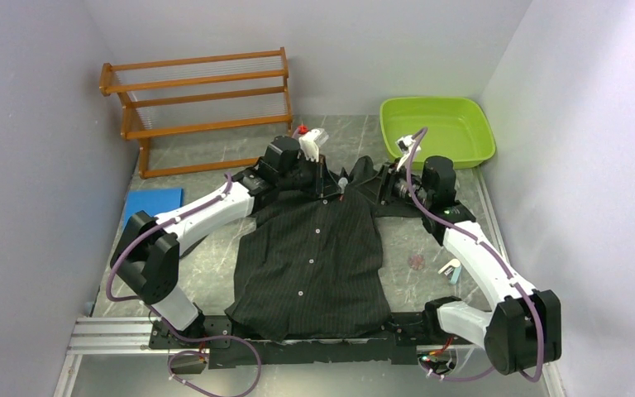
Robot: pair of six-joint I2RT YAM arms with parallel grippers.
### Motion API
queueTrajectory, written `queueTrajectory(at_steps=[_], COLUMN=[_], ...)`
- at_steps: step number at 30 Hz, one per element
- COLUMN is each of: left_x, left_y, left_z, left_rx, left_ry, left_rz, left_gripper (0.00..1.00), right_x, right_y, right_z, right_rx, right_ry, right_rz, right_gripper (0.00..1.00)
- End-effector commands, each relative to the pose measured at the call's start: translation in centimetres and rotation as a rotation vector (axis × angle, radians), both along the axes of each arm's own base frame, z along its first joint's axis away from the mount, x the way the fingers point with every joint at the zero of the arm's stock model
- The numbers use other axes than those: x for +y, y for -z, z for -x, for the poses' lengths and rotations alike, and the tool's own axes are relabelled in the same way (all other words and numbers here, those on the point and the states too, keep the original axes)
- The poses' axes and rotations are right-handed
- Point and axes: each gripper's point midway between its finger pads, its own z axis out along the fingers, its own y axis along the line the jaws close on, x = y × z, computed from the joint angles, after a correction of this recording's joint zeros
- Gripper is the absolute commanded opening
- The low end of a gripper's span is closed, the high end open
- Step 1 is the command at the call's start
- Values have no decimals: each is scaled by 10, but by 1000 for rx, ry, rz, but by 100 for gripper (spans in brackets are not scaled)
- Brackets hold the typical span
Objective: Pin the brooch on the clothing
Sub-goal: Pin the brooch to the clothes.
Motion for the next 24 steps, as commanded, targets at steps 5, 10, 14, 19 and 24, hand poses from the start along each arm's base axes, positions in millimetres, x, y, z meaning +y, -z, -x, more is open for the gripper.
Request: queueTrajectory(at_steps=[5,10,14,19,24], left_x=[-7,-3,-2,1,4], left_y=[-49,-55,-60,-61,-65], left_z=[13,13,17,18,19], left_rx=[-42,-34,-39,-38,-43], left_ry=[95,107,127,135,142], left_rz=[170,209,221,225,234], left_gripper=[3,3,3,3,3], right_x=[13,15,11,1,-9], right_y=[-5,5,19,41,41], right_z=[-6,-9,-16,-21,-20], right_rx=[-29,2,53,108,91], right_ry=[-86,-93,-56,-8,28], right_rz=[-43,-40,-1,96,156], right_gripper=[39,29,24,21,21])
